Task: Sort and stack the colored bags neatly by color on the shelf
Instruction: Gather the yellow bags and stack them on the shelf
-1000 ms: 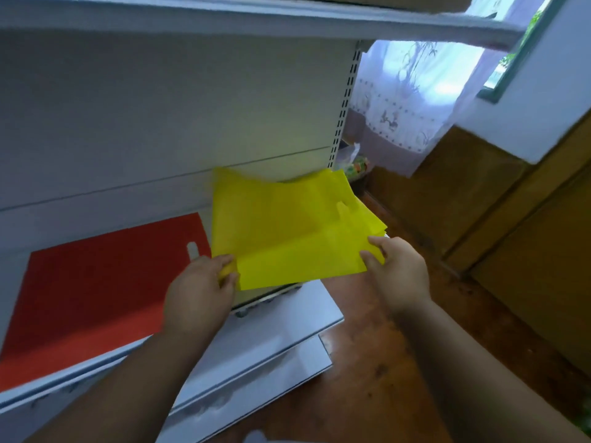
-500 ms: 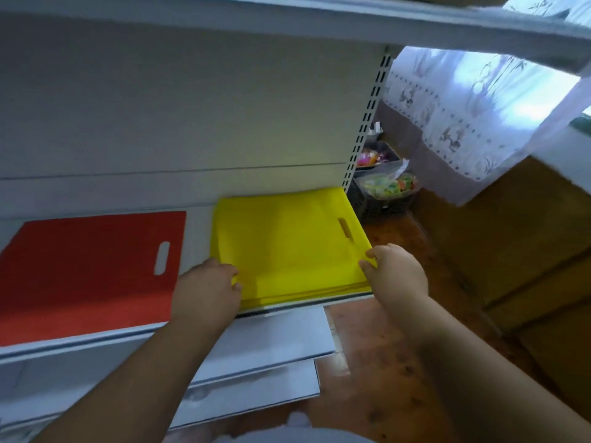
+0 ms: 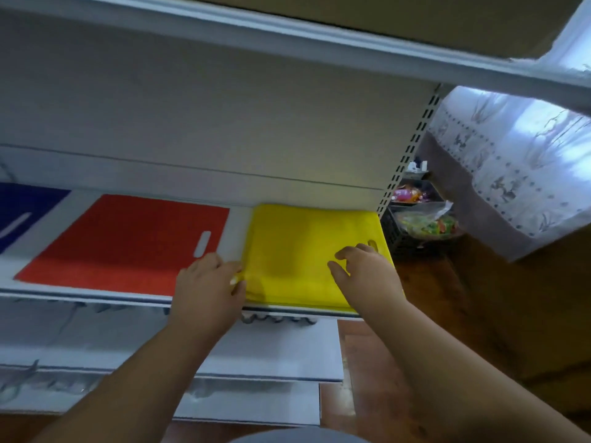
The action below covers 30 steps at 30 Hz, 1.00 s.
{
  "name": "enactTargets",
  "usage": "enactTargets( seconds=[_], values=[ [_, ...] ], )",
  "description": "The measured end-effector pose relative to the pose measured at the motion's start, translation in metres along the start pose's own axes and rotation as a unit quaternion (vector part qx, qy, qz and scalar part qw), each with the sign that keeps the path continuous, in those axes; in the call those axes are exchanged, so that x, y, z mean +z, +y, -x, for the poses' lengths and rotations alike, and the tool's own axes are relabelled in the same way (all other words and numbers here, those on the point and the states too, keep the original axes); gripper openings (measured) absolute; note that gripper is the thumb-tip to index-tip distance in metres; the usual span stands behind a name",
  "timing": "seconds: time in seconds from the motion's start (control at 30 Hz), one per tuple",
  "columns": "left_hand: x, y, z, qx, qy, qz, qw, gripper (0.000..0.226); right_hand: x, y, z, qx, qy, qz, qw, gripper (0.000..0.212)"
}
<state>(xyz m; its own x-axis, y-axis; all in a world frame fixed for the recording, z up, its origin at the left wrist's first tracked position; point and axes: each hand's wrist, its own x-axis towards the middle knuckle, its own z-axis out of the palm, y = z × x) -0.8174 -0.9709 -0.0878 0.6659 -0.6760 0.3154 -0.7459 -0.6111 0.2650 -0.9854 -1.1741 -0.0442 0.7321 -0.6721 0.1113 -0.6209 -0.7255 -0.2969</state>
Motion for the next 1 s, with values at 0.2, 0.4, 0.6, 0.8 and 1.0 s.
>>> enactTargets(
  seconds=[0.2,0.4,0.6,0.8,1.0],
  values=[
    [-0.05,-0.088,0.053,-0.081,0.046,0.084,0.992,0.032,0.023,-0.128,0.0,-0.111,0.02,-0.068,0.991,0.03],
    [-0.134,-0.231,0.139,-0.192,0.06,0.056,0.978,0.049,0.074,-0.308,0.026,-0.231,0.011,-0.154,0.961,0.044],
    [-0.197,-0.342,0.21,-0.283,0.083,0.041,0.955,0.042,0.107,-0.463,0.049,-0.335,-0.032,-0.226,0.914,0.051],
    [-0.216,-0.427,0.217,-0.333,0.1,0.02,0.937,0.039,0.134,-0.564,0.033,-0.355,-0.068,-0.237,0.902,0.046],
    [-0.245,-0.506,0.201,-0.361,0.089,-0.014,0.928,0.04,0.178,-0.683,-0.006,-0.387,-0.135,-0.255,0.876,0.04]
  ],
)
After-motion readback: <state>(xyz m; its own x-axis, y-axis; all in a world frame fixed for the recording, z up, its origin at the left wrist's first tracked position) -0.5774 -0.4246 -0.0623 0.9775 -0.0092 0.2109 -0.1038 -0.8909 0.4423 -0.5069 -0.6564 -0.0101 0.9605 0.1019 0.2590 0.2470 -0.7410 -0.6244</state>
